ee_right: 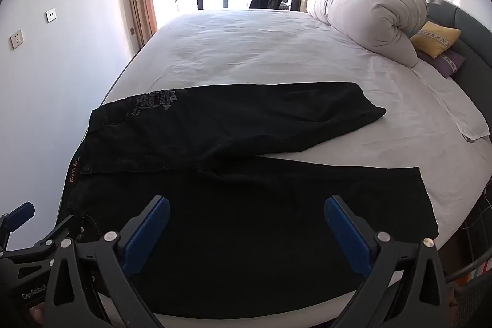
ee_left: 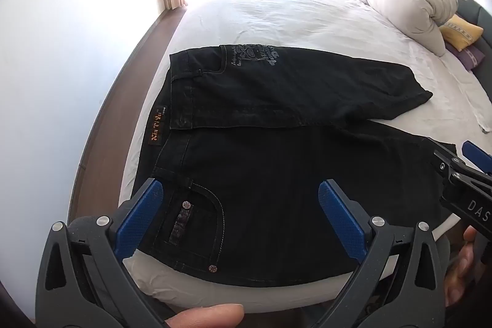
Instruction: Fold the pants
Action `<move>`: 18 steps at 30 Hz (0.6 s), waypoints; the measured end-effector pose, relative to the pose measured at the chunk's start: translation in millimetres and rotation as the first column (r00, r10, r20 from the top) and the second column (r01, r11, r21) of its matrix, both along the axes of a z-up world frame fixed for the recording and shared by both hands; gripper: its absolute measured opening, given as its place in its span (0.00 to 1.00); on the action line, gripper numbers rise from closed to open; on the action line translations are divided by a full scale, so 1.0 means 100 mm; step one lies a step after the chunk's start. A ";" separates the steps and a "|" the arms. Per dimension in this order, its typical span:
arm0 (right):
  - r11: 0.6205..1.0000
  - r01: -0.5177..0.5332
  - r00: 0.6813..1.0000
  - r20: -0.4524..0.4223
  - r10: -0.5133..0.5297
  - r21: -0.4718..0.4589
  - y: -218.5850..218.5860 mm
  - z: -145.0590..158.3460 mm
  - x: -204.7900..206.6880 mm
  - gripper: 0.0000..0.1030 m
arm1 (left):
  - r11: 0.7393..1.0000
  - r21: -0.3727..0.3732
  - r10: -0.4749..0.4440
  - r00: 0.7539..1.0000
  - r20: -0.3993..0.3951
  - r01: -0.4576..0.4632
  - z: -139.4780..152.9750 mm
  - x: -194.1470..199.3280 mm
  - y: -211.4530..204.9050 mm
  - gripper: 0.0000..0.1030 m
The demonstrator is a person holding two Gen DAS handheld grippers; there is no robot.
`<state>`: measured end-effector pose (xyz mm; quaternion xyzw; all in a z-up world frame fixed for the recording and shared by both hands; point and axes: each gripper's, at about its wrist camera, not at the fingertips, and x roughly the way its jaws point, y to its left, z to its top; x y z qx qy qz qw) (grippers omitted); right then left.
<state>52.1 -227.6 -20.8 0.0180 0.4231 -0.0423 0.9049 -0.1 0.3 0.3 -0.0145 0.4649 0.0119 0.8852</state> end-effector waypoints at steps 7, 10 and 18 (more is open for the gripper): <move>1.000 -0.003 1.000 -0.010 0.003 0.007 0.00 0.00 0.02 1.00 | 1.000 0.002 -0.002 1.000 -0.002 0.002 -0.01 0.00 -0.01 1.00; 1.000 -0.004 1.000 -0.011 0.004 0.004 -0.03 -0.02 0.02 1.00 | 1.000 0.000 -0.004 1.000 -0.003 0.004 -0.02 0.03 -0.02 1.00; 1.000 -0.007 1.000 -0.013 0.007 -0.007 0.00 -0.04 -0.02 1.00 | 1.000 0.001 -0.004 1.000 -0.007 0.004 -0.05 0.02 -0.02 1.00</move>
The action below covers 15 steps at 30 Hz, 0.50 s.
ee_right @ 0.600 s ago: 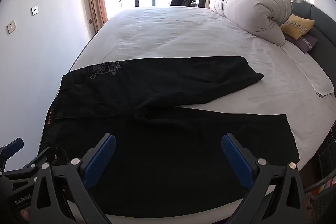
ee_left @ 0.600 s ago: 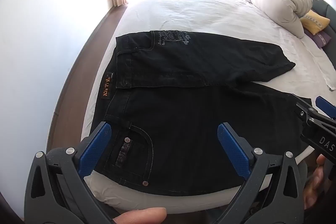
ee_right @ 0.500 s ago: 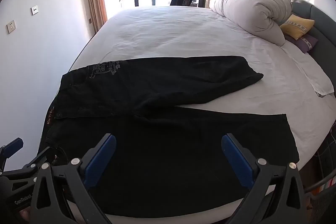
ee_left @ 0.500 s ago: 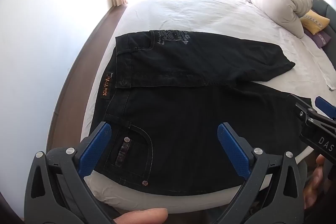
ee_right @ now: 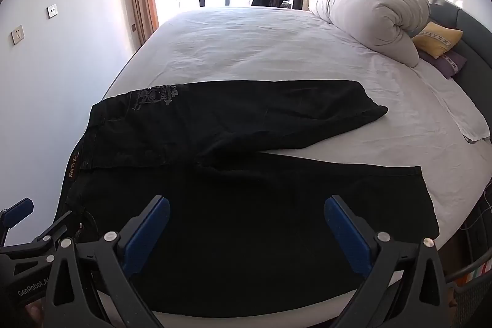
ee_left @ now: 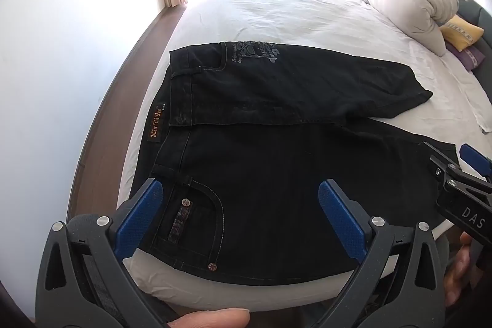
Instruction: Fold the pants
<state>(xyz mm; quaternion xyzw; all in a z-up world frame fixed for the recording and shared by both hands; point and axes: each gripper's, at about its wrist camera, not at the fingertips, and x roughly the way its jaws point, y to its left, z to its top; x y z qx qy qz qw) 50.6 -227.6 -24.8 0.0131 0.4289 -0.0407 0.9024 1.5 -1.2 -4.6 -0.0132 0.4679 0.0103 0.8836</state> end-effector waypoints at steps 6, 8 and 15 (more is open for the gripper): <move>1.000 -0.001 1.000 -0.004 0.001 0.001 0.01 -0.02 -0.01 1.00 | 1.000 0.001 0.000 1.000 -0.005 0.000 -0.05 -0.06 0.01 1.00; 1.000 -0.002 1.000 -0.004 0.002 0.000 0.01 -0.03 -0.02 1.00 | 1.000 0.001 0.000 1.000 -0.007 0.000 -0.05 -0.05 0.00 1.00; 1.000 -0.001 1.000 -0.006 0.001 0.000 0.03 -0.04 -0.01 1.00 | 1.000 0.002 0.001 1.000 -0.009 -0.001 -0.06 -0.06 0.00 1.00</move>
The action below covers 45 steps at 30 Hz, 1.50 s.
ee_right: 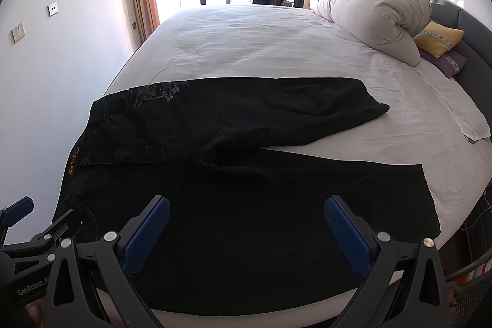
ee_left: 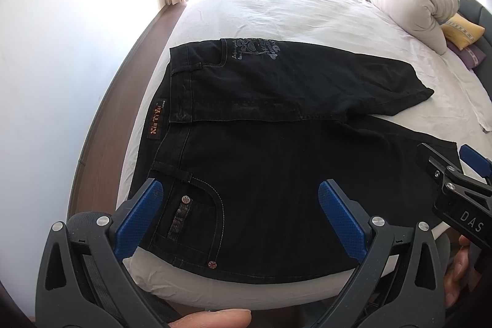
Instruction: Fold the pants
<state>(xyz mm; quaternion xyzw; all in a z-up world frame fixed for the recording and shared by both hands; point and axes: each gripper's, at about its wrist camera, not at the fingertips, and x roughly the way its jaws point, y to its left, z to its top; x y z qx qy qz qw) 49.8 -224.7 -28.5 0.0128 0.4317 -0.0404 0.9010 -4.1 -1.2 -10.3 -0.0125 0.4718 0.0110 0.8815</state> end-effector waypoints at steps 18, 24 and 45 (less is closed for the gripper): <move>1.000 -0.002 1.000 -0.002 0.002 0.000 0.05 -0.06 -0.01 1.00 | 1.000 -0.001 0.000 1.000 -0.004 0.000 0.00 0.01 0.00 1.00; 1.000 -0.002 1.000 -0.004 0.002 0.000 0.05 -0.06 0.00 1.00 | 1.000 -0.001 0.000 1.000 -0.004 0.000 0.00 0.02 0.01 1.00; 1.000 -0.006 1.000 -0.007 0.006 -0.001 0.11 -0.12 -0.02 1.00 | 1.000 -0.001 0.000 1.000 -0.008 0.000 -0.02 0.02 0.00 1.00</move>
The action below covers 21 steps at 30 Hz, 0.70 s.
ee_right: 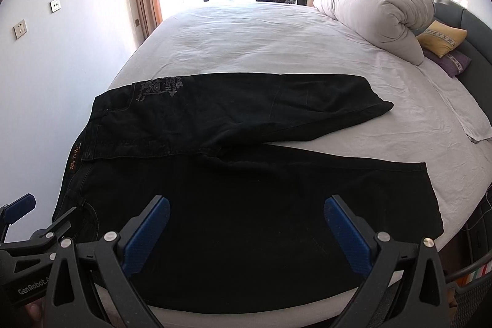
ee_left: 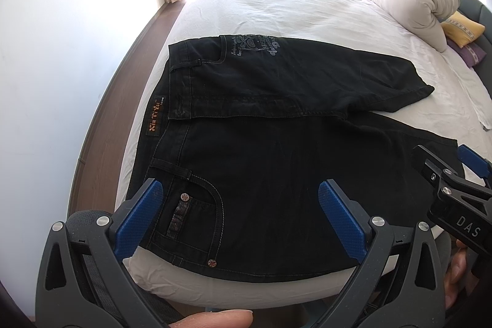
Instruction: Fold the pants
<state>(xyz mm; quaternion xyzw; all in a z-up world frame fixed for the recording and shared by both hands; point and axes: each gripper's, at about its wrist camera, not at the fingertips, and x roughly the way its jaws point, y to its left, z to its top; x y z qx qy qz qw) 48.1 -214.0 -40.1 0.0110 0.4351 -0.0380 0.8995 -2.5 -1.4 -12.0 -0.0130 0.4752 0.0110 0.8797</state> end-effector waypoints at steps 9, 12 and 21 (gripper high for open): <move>1.000 -0.001 1.000 -0.002 0.001 0.002 -0.01 0.00 0.01 1.00 | 1.000 -0.005 -0.003 1.000 -0.005 0.003 -0.10 -0.05 -0.01 1.00; 1.000 -0.003 1.000 -0.005 0.003 0.003 0.00 -0.02 -0.01 1.00 | 1.000 -0.008 -0.008 1.000 -0.012 0.008 -0.10 -0.03 -0.01 1.00; 0.996 -0.074 0.997 -0.022 0.076 0.055 -0.11 -0.09 0.14 1.00 | 0.991 0.065 -0.125 0.989 0.081 0.120 -0.04 0.30 0.07 1.00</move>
